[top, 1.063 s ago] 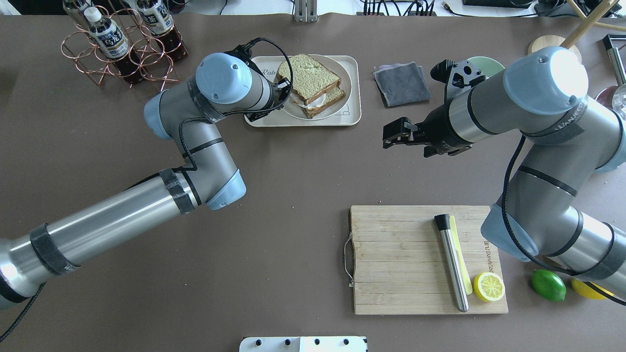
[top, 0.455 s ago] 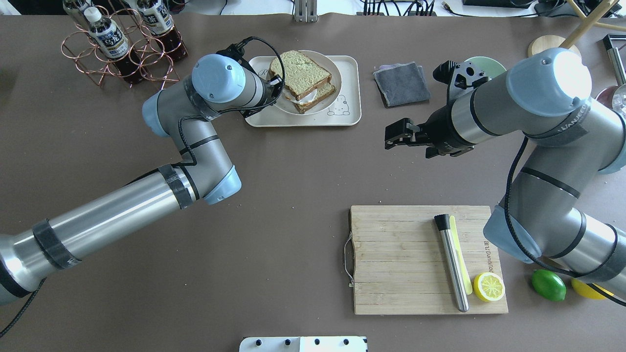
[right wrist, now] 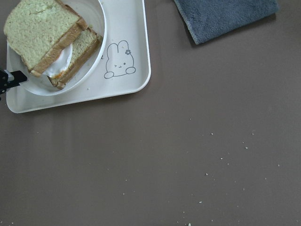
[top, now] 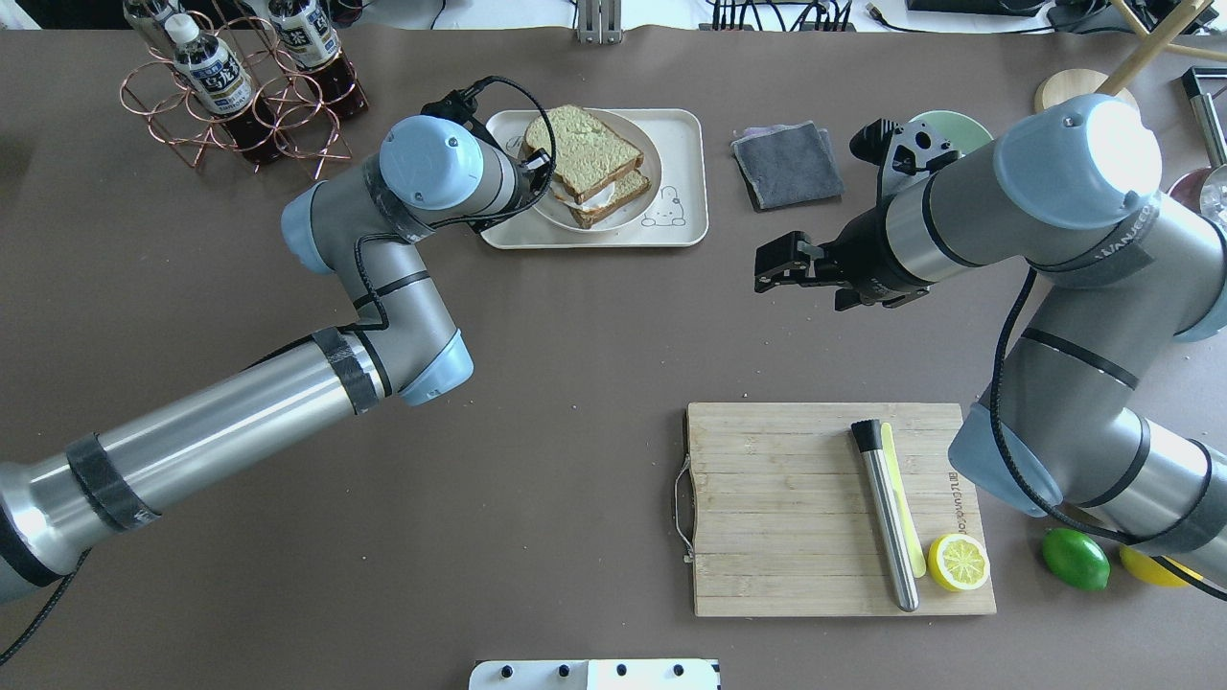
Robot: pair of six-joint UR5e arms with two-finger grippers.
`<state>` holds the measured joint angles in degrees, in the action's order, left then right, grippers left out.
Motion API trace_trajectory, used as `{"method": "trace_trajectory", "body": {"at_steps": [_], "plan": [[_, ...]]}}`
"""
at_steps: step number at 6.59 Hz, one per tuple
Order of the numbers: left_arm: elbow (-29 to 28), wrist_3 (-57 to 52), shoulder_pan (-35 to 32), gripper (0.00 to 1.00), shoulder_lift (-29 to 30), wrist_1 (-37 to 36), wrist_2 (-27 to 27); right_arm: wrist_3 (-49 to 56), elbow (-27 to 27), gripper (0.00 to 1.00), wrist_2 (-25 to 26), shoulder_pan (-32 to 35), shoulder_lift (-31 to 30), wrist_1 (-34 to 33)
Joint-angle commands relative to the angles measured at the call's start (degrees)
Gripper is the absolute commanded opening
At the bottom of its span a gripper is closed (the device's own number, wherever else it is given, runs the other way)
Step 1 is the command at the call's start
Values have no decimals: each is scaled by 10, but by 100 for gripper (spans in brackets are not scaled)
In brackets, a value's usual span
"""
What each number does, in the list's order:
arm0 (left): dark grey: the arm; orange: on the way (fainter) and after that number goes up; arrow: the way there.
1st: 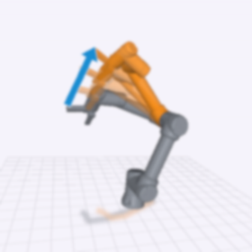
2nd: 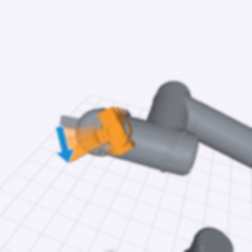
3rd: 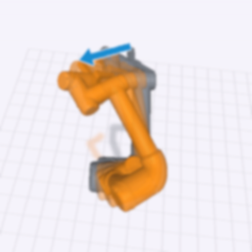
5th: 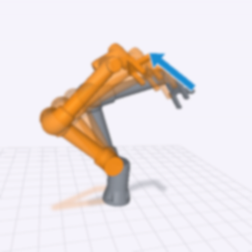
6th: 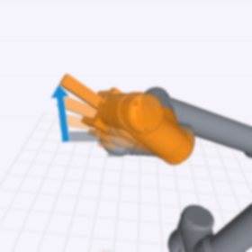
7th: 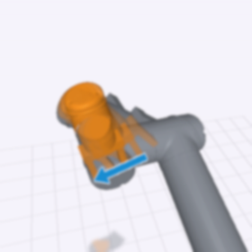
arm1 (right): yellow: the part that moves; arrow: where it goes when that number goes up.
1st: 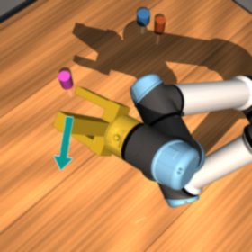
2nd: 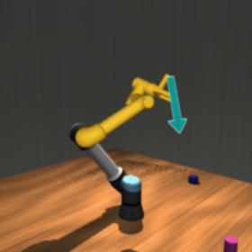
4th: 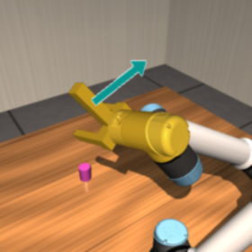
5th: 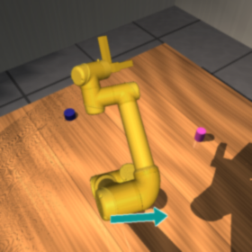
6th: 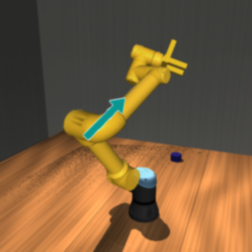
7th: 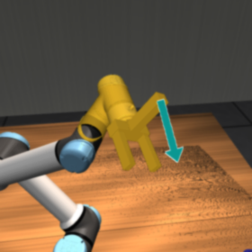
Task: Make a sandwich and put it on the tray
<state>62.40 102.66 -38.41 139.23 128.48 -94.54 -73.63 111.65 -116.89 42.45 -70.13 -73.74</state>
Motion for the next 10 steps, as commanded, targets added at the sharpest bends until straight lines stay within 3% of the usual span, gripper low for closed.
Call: {"method": "trace_trajectory", "body": {"at_steps": [1,3,4,5,7,10], "plan": [[-2,-1,1,47,0,-1,5,-1,-1,100,-1,0,0,0],[11,-17,-7,46,-2,-2,-1,0,-3,100,0,0,1,0],[35,-26,-10,56,-10,-6,-8,0,-3,100,-1,0,3,0],[92,-52,-15,97,-59,-9,-28,0,-3,100,-1,0,3,-1],[194,-83,-47,98,-151,-14,-108,0,-2,100,-2,3,7,-3],[361,-220,-62,98,-265,-115,-111,49,-2,100,-17,48,-23,-10]]}}
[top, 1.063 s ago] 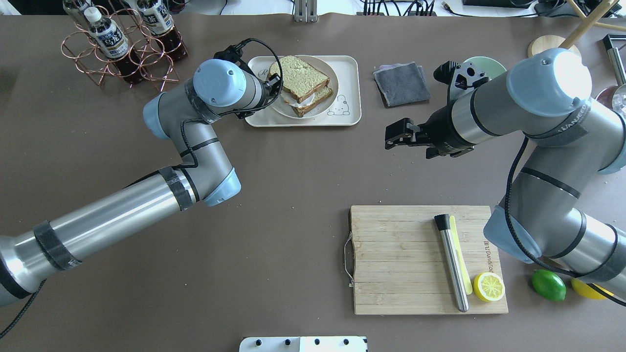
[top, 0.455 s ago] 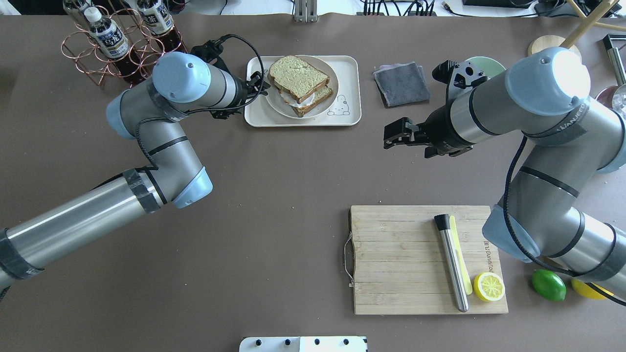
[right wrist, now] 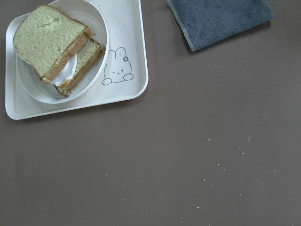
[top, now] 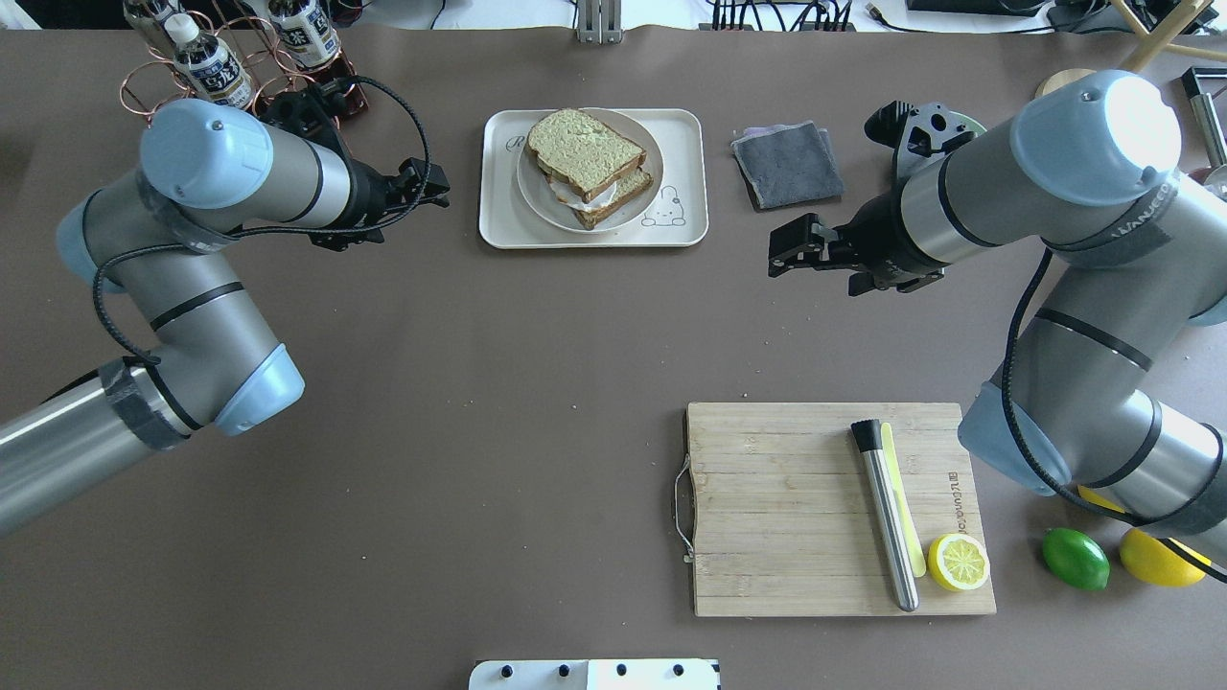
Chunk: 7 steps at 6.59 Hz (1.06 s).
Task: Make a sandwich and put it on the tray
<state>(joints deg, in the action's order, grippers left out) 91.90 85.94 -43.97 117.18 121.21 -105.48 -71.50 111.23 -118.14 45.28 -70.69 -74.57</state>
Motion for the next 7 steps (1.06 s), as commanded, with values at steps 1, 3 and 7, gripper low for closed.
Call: {"method": "trace_trajectory", "body": {"at_steps": [1,3,7], "plan": [[118,-109,-17,98,-95,-62,-2,75,3,100,-4,39,-51,-1],[128,-289,-146,98,-139,-106,-133,232,9,100,-26,118,-88,-102],[83,-700,-381,98,-189,-248,-265,583,-45,100,-89,310,-165,-191]]}}
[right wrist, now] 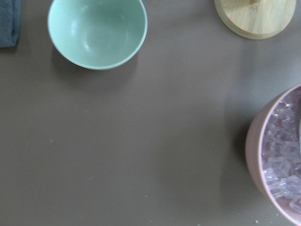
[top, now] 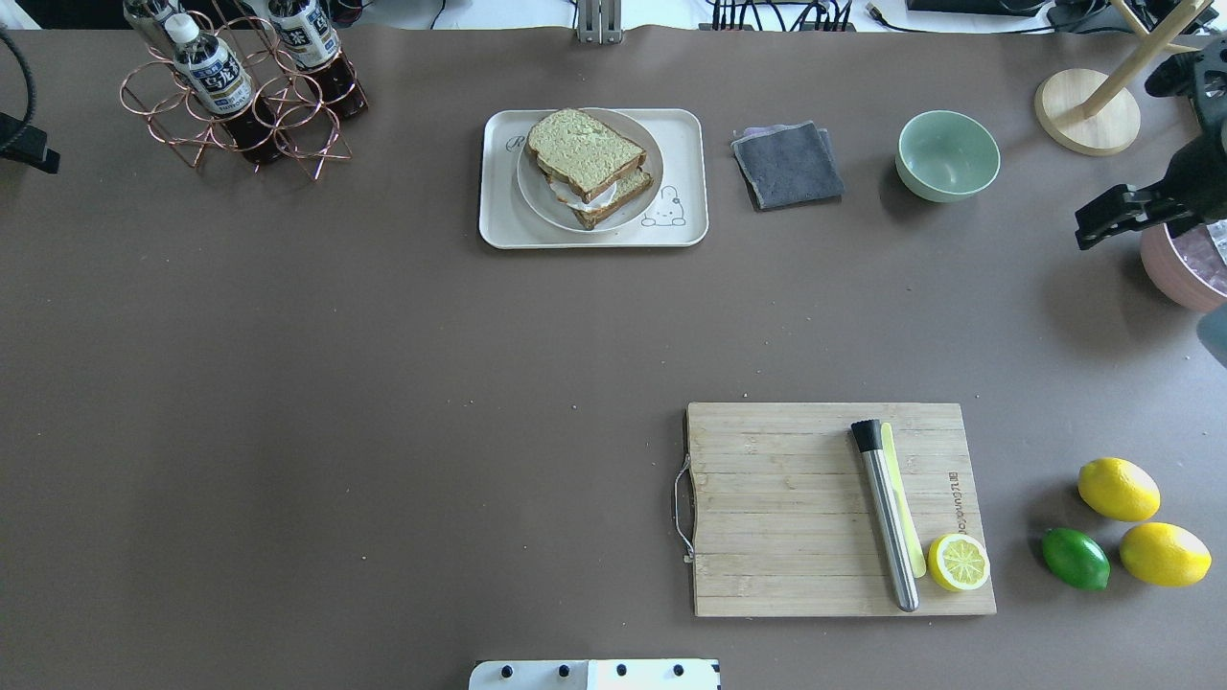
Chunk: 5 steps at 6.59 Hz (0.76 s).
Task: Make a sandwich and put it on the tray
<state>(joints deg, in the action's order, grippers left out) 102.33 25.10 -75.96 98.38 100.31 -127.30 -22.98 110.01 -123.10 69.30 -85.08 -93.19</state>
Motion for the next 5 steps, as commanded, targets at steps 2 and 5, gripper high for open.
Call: {"method": "trace_trajectory", "body": {"at_steps": [2,5], "plan": [[-94,-186,-130,98,-9,-39,-152,215,-87,100,-130,186,-65,0],[-120,-257,-174,98,-42,-35,-178,218,-81,100,-127,217,-110,1]]}}
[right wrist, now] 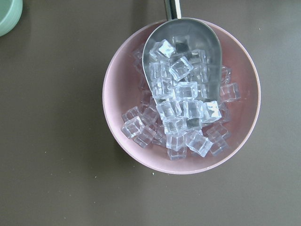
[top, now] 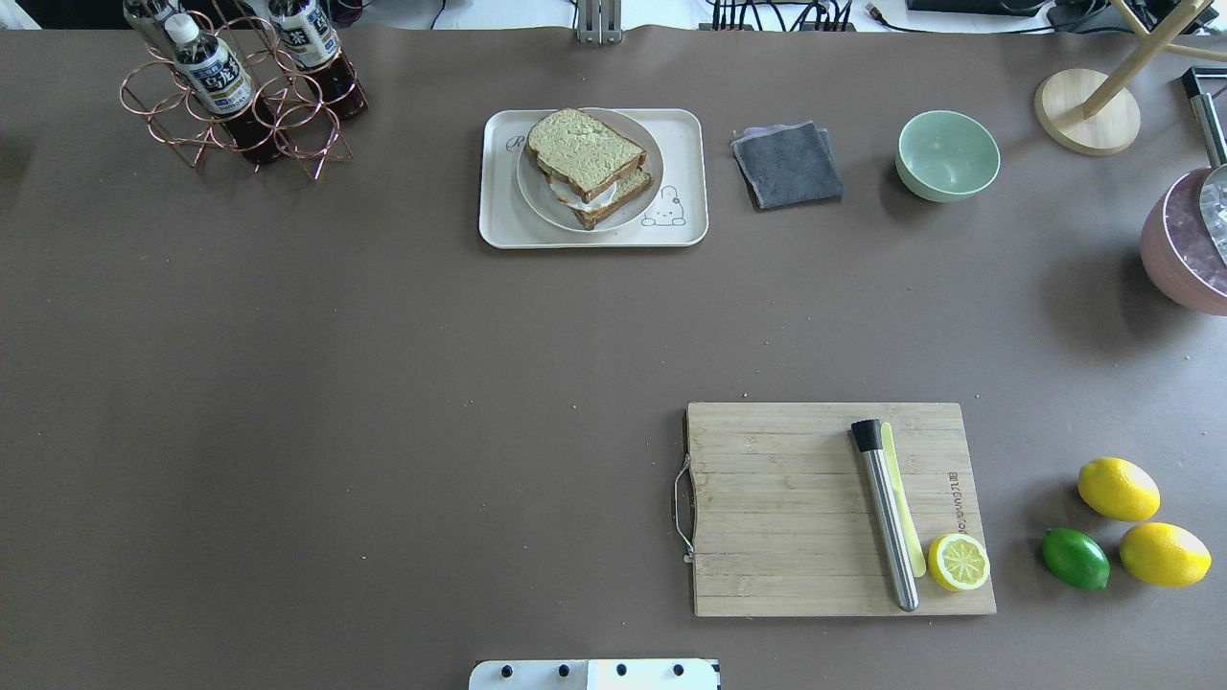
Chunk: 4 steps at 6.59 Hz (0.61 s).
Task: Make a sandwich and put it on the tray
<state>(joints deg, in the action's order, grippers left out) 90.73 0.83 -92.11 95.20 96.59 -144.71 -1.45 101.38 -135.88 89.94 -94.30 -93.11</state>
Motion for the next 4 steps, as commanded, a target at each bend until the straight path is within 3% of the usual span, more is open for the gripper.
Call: {"method": "trace_trajectory", "body": {"at_steps": [1,2,3,4], "plan": [[-2,-14,-13,98,-18,8,3,1,6,100,2,13,-30,0],[0,-21,-17,98,-18,10,13,2,7,100,3,14,-31,0],[1,-32,-19,98,-19,9,70,1,7,100,10,14,-29,0],[-1,-32,-18,98,-19,7,94,1,7,100,17,14,-26,0]]}}
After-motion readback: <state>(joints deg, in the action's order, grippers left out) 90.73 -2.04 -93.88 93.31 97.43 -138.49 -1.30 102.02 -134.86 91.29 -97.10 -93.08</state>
